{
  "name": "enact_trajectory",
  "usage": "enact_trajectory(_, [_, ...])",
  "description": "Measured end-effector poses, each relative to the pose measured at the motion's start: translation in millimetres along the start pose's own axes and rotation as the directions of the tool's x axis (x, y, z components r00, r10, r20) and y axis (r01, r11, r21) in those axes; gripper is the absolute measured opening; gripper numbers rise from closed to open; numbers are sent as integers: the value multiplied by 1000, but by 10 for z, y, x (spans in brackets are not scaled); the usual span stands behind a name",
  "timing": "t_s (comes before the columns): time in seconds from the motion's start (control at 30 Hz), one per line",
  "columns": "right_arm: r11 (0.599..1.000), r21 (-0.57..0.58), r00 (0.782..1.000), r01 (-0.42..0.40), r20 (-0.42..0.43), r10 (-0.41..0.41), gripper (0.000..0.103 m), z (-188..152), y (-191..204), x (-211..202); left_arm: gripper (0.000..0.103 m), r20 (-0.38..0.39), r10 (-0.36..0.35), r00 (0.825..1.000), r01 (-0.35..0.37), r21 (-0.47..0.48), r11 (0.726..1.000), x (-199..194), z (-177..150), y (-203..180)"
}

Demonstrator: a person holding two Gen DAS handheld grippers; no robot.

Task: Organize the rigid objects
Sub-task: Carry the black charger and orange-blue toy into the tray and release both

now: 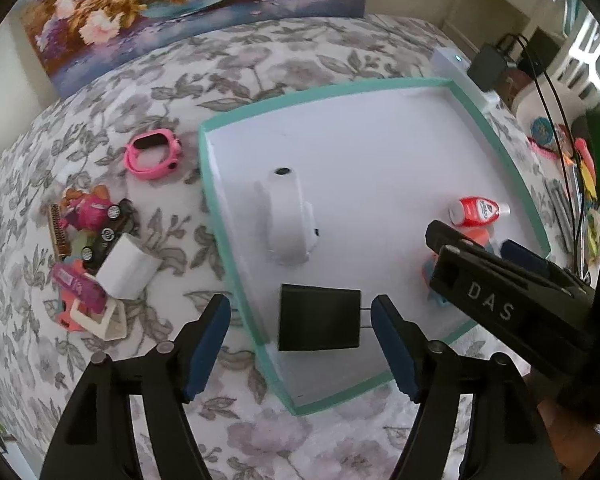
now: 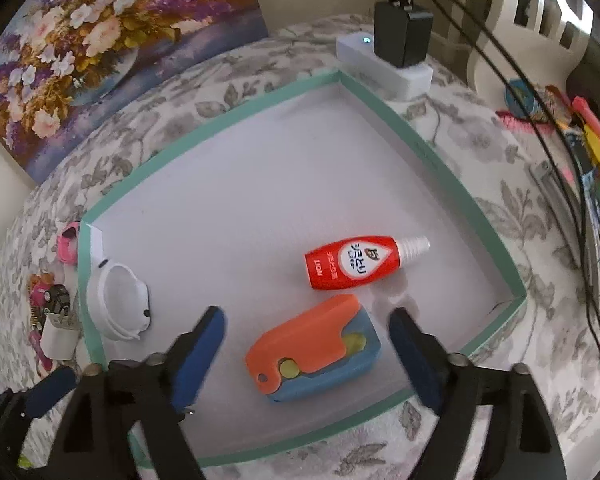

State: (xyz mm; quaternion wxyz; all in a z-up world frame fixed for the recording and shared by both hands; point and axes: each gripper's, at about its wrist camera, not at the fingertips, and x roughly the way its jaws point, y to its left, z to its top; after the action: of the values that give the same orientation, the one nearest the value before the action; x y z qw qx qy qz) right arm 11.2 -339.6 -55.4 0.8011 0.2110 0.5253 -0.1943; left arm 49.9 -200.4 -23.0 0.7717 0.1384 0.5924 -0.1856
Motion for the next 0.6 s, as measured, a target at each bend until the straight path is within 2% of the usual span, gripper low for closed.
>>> enact_trajectory(0.13, [1000,-12,1000,8,-1,-8,92,0,28,8,87,8,5,1000,-5,-61,998,-49,27,197])
enact_trajectory(0.23, [1000,-23,1000,10,-2,-10,95,-7,50,20,87,16,17,1000,-15,-129,991,-83,38,425])
enact_trajectory(0.27, [1000,-25,1000,11,-1,-11,100,-5,62,24,87,17,20,1000,-18,-148,989,-87,35,488])
enact_trajectory(0.3, [1000,-26,1000,11,2,-11,103,-5,71,22,87,17,28,999,-24,-175,984,-91,37,582])
enact_trajectory(0.5, [998,-67,1000,9,12,-9,103,-36,205,11,89,19,92,996,-82,-294,952,-110,4,1031])
enact_trajectory(0.57, [997,-83,1000,7,16,-5,103,-48,263,-5,98,21,99,995,-86,-336,938,-122,-17,1194])
enact_trajectory(0.6, [996,-89,1000,3,20,-1,103,-50,290,-20,98,26,99,995,-84,-359,930,-135,-27,1282])
